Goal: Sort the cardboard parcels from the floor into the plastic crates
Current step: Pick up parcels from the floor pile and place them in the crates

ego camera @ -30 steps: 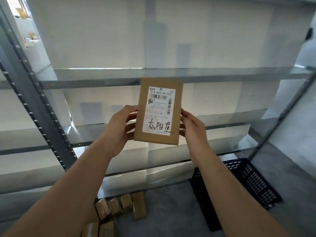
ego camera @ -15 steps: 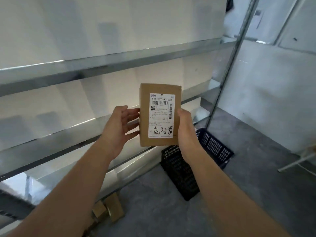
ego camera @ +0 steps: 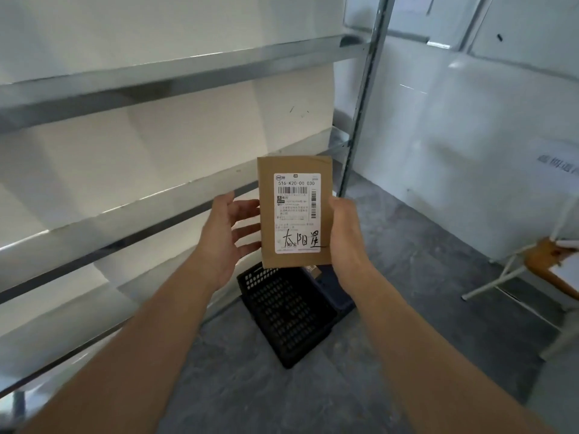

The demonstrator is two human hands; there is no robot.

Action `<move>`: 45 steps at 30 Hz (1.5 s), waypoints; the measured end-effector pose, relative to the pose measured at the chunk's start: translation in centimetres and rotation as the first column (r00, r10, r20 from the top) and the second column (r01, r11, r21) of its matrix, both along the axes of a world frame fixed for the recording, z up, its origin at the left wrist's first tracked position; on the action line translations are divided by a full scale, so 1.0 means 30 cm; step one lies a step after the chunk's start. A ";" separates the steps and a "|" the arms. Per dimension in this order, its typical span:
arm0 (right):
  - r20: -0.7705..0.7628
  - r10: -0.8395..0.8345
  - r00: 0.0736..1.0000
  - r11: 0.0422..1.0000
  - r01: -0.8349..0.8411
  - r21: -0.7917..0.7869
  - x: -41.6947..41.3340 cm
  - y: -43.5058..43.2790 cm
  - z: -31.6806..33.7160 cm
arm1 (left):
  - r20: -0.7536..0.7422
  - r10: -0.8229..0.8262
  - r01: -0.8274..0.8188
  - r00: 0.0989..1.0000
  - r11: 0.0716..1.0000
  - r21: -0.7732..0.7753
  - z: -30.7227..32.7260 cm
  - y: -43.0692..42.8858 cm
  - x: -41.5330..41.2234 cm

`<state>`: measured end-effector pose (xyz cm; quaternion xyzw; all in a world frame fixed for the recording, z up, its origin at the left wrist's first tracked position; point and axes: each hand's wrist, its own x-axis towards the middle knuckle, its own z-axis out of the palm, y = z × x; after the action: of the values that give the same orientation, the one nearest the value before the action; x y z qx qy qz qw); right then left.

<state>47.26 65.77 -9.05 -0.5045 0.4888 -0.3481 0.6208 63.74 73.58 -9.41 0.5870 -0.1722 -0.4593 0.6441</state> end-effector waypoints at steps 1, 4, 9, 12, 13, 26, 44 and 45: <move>0.000 -0.001 1.000 1.000 0.001 0.006 -0.023 -0.055 -0.003 | 0.005 -0.003 0.003 1.000 1.000 0.009 -0.006 -0.061 -0.022; -0.014 -0.007 1.000 1.000 0.007 0.005 -0.075 -0.236 -0.034 | -0.009 -0.006 0.006 1.000 1.000 0.024 -0.043 -0.254 -0.070; -0.087 0.010 0.996 1.000 -0.010 -0.008 -0.105 -0.567 -0.118 | -0.052 -0.005 0.009 0.999 0.998 0.067 -0.143 -0.589 -0.116; -0.119 0.003 0.993 1.000 -0.002 0.006 -0.101 -0.781 -0.176 | -0.084 -0.002 0.010 0.996 0.996 0.085 -0.199 -0.803 -0.112; -0.130 0.021 0.991 1.000 -0.019 0.011 -0.100 -0.851 -0.197 | -0.088 0.005 0.004 0.996 0.995 0.098 -0.216 -0.870 -0.113; -0.177 0.226 0.958 0.973 -0.229 0.004 -0.154 -1.676 -0.383 | -0.032 0.176 -0.168 0.984 0.970 0.174 -0.355 -1.611 -0.203; -0.167 0.483 0.860 0.871 -0.451 0.193 -0.078 -2.092 -0.972 | -0.079 0.431 -0.373 0.899 0.847 0.379 -0.901 -1.922 -0.270; -0.188 0.482 0.856 0.872 -0.447 0.200 -0.077 -2.105 -1.043 | -0.086 0.413 -0.350 0.907 0.851 0.392 -0.965 -1.926 -0.265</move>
<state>44.95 2.63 -40.33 -0.5969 0.4458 -0.0887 0.6611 55.80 15.81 -38.37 0.6788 0.0919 -0.3933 0.6133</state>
